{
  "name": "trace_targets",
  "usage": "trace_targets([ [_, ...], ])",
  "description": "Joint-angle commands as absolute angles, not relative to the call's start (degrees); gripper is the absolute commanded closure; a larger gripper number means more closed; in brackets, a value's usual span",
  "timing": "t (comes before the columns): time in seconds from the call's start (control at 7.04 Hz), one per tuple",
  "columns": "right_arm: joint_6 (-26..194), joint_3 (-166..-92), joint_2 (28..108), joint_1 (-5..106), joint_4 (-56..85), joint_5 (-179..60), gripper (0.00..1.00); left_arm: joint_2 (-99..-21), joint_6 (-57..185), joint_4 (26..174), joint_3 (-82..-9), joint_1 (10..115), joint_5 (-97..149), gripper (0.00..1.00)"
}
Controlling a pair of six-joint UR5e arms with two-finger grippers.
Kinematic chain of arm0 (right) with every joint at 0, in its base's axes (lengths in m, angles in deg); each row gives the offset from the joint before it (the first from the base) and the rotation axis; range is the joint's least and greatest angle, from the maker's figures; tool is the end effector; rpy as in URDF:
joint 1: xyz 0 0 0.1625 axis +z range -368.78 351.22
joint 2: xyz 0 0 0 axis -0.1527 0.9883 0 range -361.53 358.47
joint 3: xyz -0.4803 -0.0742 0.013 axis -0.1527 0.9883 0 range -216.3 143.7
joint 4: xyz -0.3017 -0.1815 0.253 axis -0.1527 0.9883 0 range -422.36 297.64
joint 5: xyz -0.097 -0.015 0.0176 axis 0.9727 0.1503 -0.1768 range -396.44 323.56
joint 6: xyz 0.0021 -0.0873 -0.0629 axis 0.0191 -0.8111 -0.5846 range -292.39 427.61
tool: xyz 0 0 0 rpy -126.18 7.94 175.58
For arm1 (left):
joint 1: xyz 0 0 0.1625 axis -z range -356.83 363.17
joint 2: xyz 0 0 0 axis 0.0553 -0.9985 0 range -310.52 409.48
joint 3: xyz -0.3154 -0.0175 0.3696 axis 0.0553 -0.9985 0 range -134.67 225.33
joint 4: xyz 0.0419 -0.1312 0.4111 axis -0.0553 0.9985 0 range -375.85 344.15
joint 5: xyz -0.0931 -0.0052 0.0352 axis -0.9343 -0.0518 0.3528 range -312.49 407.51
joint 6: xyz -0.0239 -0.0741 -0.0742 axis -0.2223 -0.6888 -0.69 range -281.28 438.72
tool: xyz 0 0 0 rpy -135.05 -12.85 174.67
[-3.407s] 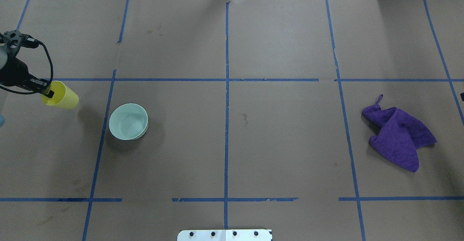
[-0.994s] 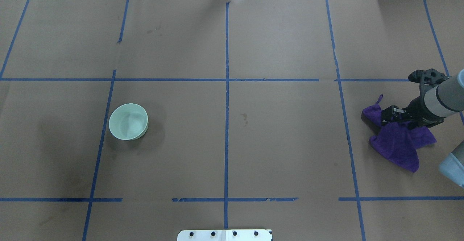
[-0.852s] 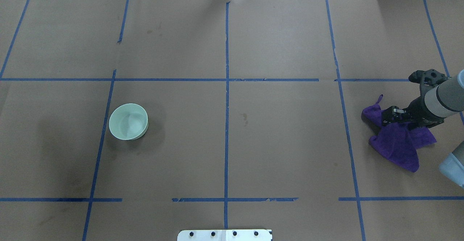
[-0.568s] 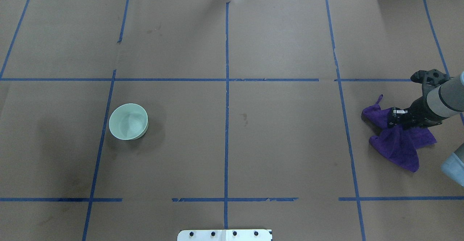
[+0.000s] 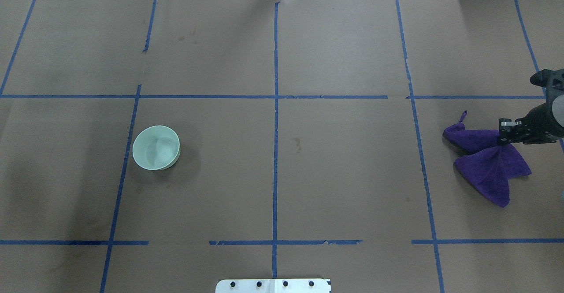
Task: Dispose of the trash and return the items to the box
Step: 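Grasp the purple cloth with the right gripper and lift it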
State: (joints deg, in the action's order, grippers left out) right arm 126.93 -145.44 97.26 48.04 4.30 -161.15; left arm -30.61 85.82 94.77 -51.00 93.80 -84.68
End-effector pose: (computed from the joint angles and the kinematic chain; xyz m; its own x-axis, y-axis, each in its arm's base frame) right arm -0.1934 -0.4274 0.5871 0.6544 0.2344 0.7189 -0.2107 0.9696 -0.1244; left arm -0.0661 -0.4460 0.7142 0.7386 0.3052 -0.6011 -0.0813 0.9255 0.3700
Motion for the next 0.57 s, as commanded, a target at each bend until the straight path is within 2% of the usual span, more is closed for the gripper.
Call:
trace_targets([
  [0.0, 126.59, -149.05, 99.71, 51.15, 4.35, -161.33, 1.00, -25.68, 91.88, 95.15, -45.50, 94.32, -80.76, 1.00],
  [0.43, 126.50, -153.96, 101.47, 56.41, 4.35, -162.47, 1.00, -26.72, 92.53, 95.33, -39.58, 94.14, -78.61, 1.00],
])
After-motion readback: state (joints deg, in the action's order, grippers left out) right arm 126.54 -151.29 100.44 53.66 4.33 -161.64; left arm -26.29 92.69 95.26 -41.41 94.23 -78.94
